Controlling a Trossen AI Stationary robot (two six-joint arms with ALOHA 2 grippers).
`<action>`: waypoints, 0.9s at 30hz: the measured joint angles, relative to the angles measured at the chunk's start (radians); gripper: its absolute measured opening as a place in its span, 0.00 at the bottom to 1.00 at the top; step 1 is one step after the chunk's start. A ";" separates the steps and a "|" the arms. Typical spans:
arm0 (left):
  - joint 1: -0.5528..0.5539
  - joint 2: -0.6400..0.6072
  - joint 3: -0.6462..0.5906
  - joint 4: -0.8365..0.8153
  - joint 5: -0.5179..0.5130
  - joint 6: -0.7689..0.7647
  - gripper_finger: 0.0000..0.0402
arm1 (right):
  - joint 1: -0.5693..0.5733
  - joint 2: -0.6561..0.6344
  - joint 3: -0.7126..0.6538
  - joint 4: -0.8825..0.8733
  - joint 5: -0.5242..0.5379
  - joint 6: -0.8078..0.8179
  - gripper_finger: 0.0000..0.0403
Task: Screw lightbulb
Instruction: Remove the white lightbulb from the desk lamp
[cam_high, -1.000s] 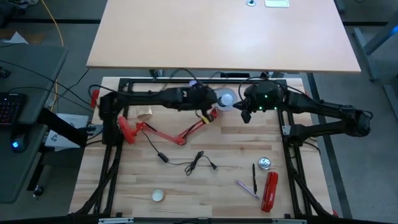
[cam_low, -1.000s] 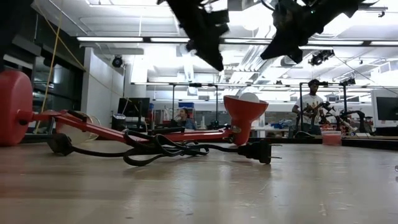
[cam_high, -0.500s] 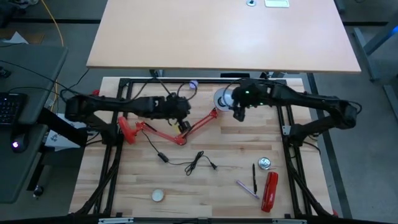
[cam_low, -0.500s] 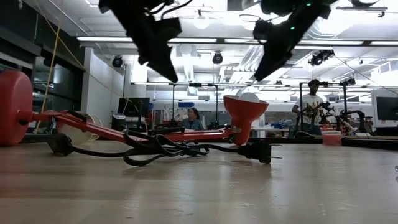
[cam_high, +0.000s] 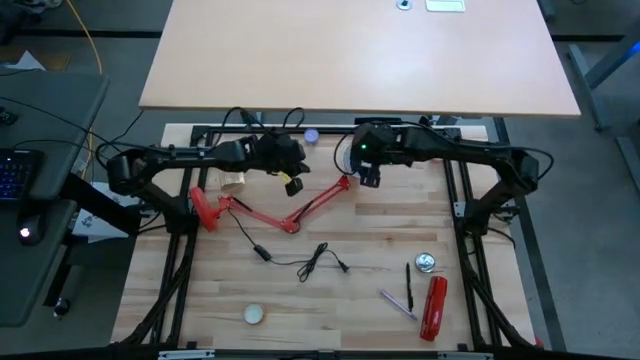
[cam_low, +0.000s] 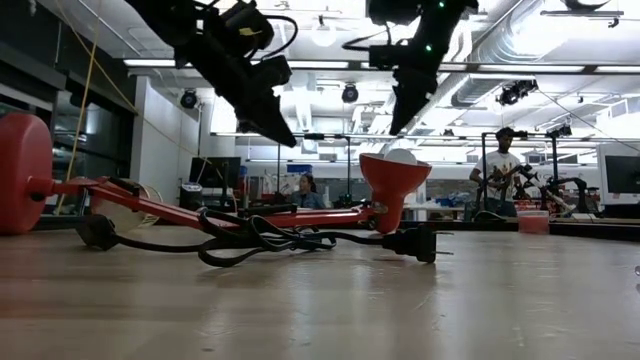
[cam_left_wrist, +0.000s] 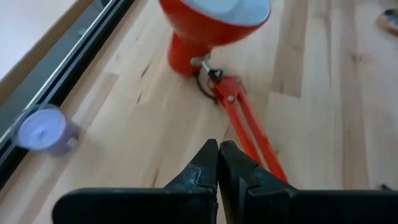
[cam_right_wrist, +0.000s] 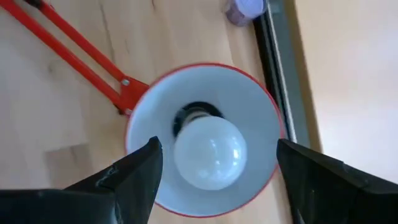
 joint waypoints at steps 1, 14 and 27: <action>0.001 0.004 0.001 0.008 0.012 -0.004 0.00 | 0.003 0.006 0.014 -0.019 -0.009 0.015 0.76; 0.005 0.009 0.000 0.118 0.019 -0.061 0.00 | -0.010 0.012 0.021 0.010 -0.037 0.029 0.76; 0.006 0.009 0.000 0.124 0.015 -0.048 0.00 | -0.003 0.012 0.020 -0.172 -0.159 -0.011 0.84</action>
